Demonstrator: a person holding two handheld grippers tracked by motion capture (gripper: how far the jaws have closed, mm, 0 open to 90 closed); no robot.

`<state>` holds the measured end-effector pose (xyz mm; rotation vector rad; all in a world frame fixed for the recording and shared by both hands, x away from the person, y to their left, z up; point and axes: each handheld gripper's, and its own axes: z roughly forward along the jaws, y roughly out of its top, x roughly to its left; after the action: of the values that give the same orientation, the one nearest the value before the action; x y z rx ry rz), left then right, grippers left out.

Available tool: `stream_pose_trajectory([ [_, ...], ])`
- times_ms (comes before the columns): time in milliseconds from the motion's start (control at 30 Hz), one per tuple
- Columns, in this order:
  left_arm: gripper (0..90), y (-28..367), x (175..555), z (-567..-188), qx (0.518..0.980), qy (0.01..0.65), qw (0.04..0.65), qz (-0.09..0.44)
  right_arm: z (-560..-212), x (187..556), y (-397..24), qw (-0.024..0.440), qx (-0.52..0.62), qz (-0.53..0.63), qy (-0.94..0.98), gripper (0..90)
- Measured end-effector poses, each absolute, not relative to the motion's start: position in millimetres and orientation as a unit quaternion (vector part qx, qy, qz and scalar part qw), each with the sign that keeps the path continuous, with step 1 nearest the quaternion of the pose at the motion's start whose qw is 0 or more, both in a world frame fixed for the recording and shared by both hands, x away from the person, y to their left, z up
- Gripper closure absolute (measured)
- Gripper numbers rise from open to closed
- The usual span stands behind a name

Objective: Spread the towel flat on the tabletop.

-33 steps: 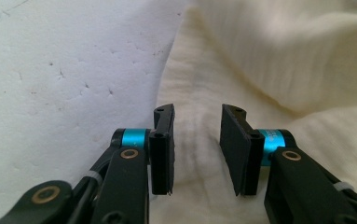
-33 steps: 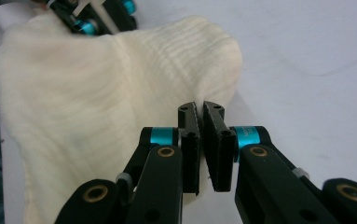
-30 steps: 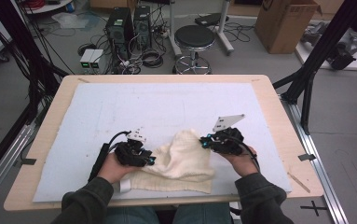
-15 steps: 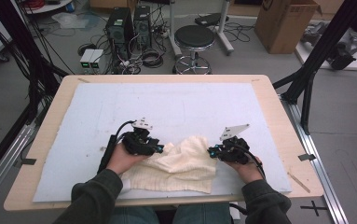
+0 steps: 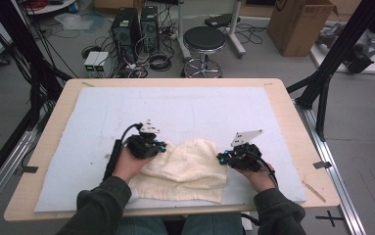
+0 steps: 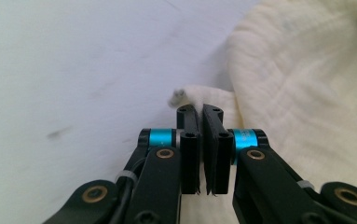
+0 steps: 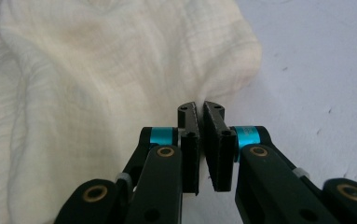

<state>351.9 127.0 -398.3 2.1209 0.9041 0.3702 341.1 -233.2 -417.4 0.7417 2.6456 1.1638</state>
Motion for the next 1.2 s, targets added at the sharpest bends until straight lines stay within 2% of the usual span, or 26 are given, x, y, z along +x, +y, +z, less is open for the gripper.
stream_pose_trajectory([
  [200,85.4,171,347,-386,0.787,0.412,0.426,0.170,-400,352,-222,0.102,0.249,0.409,0.872,85.1],
  [367,85.0,185,348,-399,0.799,0.436,0.394,0.127,-411,362,-211,0.081,0.253,0.385,0.884,82.9],
  [400,84.7,185,349,-410,0.809,0.443,0.370,0.110,-418,364,-208,0.067,0.252,0.376,0.889,80.1],
  [467,80.5,185,351,-417,0.813,0.447,0.361,0.097,-427,365,-203,0.052,0.260,0.352,0.898,71.0],
  [533,73.4,186,351,-419,0.813,0.447,0.360,0.093,-428,365,-204,0.052,0.259,0.353,0.898,69.8],
  [600,71.1,188,352,-418,0.806,0.450,0.374,0.095,-419,365,-214,0.059,0.267,0.396,0.877,64.0],
  [667,67.0,190,353,-417,0.800,0.455,0.380,0.096,-412,369,-225,0.055,0.282,0.418,0.862,63.9],
  [800,64.5,194,359,-416,0.776,0.476,0.400,0.105,-406,376,-234,0.057,0.302,0.428,0.850,65.9],
  [1000,63.2,192,370,-426,0.758,0.509,0.398,0.090,-416,395,-227,0.037,0.321,0.415,0.850,69.9],
  [1067,66.2,190,372,-429,0.764,0.509,0.388,0.090,-423,399,-225,0.027,0.328,0.401,0.855,69.1],
  [1100,68.5,188,372,-432,0.780,0.499,0.368,0.084,-427,401,-223,0.004,0.324,0.399,0.858,66.7],
  [1200,71.1,187,370,-432,0.789,0.489,0.361,0.092,-429,398,-218,-0.001,0.314,0.390,0.865,65.6],
])
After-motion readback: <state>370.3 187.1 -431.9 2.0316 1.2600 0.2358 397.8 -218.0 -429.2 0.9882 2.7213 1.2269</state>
